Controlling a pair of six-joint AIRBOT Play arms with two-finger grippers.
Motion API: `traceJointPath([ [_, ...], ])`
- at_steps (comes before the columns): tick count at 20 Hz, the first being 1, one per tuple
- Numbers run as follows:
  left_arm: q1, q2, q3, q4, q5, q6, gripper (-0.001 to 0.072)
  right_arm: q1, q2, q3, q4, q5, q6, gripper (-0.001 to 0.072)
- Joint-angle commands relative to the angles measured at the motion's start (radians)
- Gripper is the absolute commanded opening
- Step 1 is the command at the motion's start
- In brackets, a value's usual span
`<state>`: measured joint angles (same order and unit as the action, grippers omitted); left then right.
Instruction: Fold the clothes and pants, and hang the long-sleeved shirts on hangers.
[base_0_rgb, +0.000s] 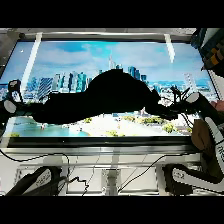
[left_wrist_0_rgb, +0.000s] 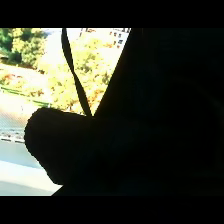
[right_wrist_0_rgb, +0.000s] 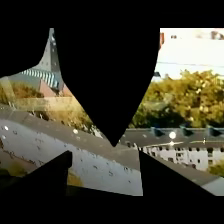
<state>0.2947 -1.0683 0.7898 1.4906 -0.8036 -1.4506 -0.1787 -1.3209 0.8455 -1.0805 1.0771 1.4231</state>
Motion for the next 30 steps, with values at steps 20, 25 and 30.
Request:
traceJointPath([
  [20, 0.062, -0.005, 0.423, -0.003, 0.201, -0.241, 0.0019, -0.115, -0.046, 0.859, -0.391, 0.232, 0.067, 0.0008],
  [25, 0.188, -0.037, 0.425, -0.003, -0.130, -0.124, 0.0020, -0.176, -0.048, 0.909, -0.391, 0.309, 0.048, 0.0009],
  [30, 0.222, -0.051, 0.424, -0.003, -0.288, -0.027, 0.0020, -0.179, -0.047, 0.909, -0.389, 0.478, 0.013, 0.0009],
])
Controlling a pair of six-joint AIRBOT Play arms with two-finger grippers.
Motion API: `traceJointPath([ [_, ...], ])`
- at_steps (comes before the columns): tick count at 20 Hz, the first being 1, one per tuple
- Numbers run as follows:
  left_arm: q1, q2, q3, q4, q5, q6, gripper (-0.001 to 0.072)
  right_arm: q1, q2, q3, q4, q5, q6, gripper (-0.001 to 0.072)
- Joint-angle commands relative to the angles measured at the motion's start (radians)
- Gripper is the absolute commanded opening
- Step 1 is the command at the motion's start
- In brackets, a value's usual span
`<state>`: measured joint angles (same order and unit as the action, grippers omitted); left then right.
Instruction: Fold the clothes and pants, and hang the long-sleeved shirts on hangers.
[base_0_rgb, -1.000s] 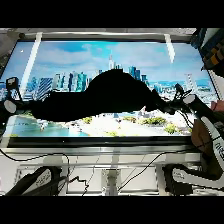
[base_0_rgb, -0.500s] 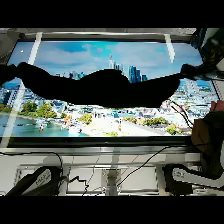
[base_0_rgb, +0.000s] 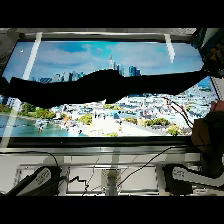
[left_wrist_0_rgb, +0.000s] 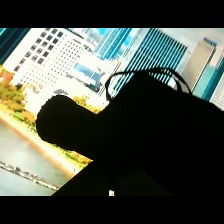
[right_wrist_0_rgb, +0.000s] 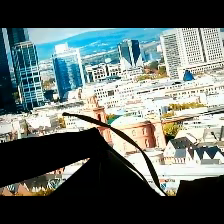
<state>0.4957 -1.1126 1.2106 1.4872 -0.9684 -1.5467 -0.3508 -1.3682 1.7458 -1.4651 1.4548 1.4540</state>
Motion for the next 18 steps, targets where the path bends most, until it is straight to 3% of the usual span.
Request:
traceJointPath([
  [1, 0.021, -0.006, 0.003, 0.000, -0.154, 0.090, 0.0021, -0.007, 0.000, 0.009, -0.005, 0.118, -0.018, 0.0009],
  [5, 0.023, -0.006, 0.003, 0.043, -0.324, 0.165, 0.0021, -0.006, 0.000, 0.009, 0.036, 0.223, -0.018, 0.0008],
  [9, 0.024, -0.005, 0.001, 0.222, -0.539, 0.169, 0.0020, 0.005, 0.023, 0.008, 0.088, 0.322, -0.037, 0.0007],
  [12, 0.031, 0.080, -0.104, 0.214, -0.415, 0.169, 0.0020, 0.010, 0.091, -0.058, 0.068, 0.319, -0.056, 0.0007],
  [14, 0.032, 0.148, -0.220, 0.246, -0.397, 0.215, 0.0021, 0.010, 0.153, -0.171, 0.054, 0.347, -0.062, 0.0007],
  [18, 0.032, 0.194, -0.446, 0.237, -0.329, 0.212, 0.0021, 0.010, 0.209, -0.365, 0.043, 0.368, -0.114, 0.0007],
])
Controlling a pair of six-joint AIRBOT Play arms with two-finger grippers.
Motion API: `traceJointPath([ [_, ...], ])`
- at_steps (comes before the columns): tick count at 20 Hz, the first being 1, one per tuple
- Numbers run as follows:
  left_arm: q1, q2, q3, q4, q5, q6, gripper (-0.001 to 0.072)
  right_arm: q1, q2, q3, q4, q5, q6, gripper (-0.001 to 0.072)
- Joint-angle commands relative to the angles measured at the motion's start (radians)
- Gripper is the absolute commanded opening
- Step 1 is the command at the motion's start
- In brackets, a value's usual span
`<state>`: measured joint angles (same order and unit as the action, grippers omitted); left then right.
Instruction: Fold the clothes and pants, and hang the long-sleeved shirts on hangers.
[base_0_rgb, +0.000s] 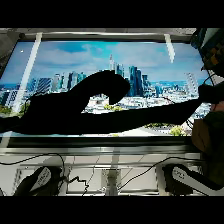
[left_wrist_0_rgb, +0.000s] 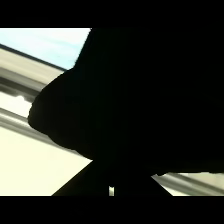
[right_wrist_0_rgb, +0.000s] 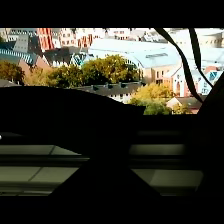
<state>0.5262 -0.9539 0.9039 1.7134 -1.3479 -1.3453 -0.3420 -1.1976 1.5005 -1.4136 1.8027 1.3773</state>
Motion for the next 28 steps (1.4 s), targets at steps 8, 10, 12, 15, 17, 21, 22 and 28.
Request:
traceJointPath([
  [8, 0.001, -0.021, -0.257, 0.003, 0.589, -0.163, 0.0021, 0.001, -0.176, -0.226, -0.023, -0.408, -0.043, 0.0009],
  [10, -0.001, -0.021, -0.257, 0.003, 0.701, -0.200, 0.0021, 0.001, -0.219, -0.226, -0.022, -0.521, -0.043, 0.0009],
  [12, -0.001, -0.021, -0.257, 0.003, 0.758, -0.240, 0.0022, 0.001, -0.241, -0.226, -0.022, -0.605, -0.018, 0.0009],
  [15, -0.001, -0.021, -0.258, 0.003, 0.768, -0.253, 0.0021, 0.001, -0.243, -0.224, -0.021, -0.673, 0.002, 0.0056],
  [17, -0.001, -0.021, -0.258, 0.003, 0.768, -0.253, 0.0021, 0.001, -0.243, -0.224, -0.023, -0.667, 0.002, 0.0396],
  [21, -0.001, -0.024, -0.259, 0.003, 0.724, -0.253, 0.0021, -0.001, -0.243, -0.224, -0.080, -0.639, 0.002, 0.0431],
  [22, -0.001, -0.026, -0.259, 0.003, 0.711, -0.253, 0.0021, -0.001, -0.243, -0.224, -0.086, -0.639, 0.002, 0.0431],
  [28, -0.001, -0.064, -0.260, 0.004, 0.678, -0.252, 0.0022, -0.136, -0.260, -0.226, -0.061, -0.432, -0.009, 0.0406],
])
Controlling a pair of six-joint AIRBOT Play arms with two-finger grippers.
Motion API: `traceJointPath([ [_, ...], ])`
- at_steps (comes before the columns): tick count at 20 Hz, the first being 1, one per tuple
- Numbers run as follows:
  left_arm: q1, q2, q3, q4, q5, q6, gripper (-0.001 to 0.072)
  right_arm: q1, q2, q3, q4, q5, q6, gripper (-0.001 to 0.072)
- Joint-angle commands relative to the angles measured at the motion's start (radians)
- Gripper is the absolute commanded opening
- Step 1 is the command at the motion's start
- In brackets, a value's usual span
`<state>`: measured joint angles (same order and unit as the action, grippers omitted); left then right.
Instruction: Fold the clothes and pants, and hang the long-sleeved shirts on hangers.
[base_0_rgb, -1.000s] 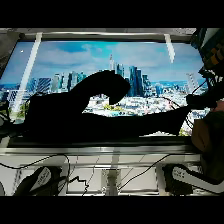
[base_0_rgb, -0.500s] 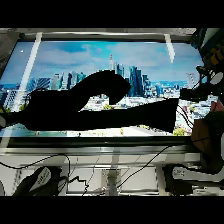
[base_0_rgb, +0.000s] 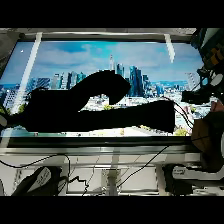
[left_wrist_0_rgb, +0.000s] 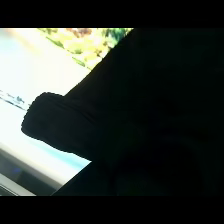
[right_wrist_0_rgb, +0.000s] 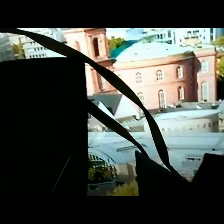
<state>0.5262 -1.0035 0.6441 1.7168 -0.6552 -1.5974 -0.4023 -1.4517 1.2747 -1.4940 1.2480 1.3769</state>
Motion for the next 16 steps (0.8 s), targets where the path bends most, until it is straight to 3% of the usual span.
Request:
traceJointPath([
  [1, -0.001, -0.016, 0.000, 0.000, -0.015, 0.000, 0.0022, -0.127, -0.006, -0.002, 0.063, 0.179, -0.027, 0.0406],
  [4, -0.001, -0.016, 0.000, 0.000, -0.015, 0.000, 0.0021, -0.275, -0.003, -0.081, 0.269, 0.309, -0.078, 0.0408],
  [7, -0.001, -0.016, 0.000, 0.000, -0.015, 0.000, 0.0022, -0.326, -0.003, -0.250, 0.422, 0.327, -0.138, 0.0412],
  [13, -0.001, -0.016, 0.000, 0.000, -0.015, 0.000, 0.0022, -0.301, -0.004, -0.467, 0.372, 0.068, -0.219, 0.0411],
  [16, -0.001, -0.016, 0.000, -0.001, -0.015, 0.000, 0.0021, -0.277, -0.004, -0.484, 0.371, 0.036, -0.221, 0.0409],
])
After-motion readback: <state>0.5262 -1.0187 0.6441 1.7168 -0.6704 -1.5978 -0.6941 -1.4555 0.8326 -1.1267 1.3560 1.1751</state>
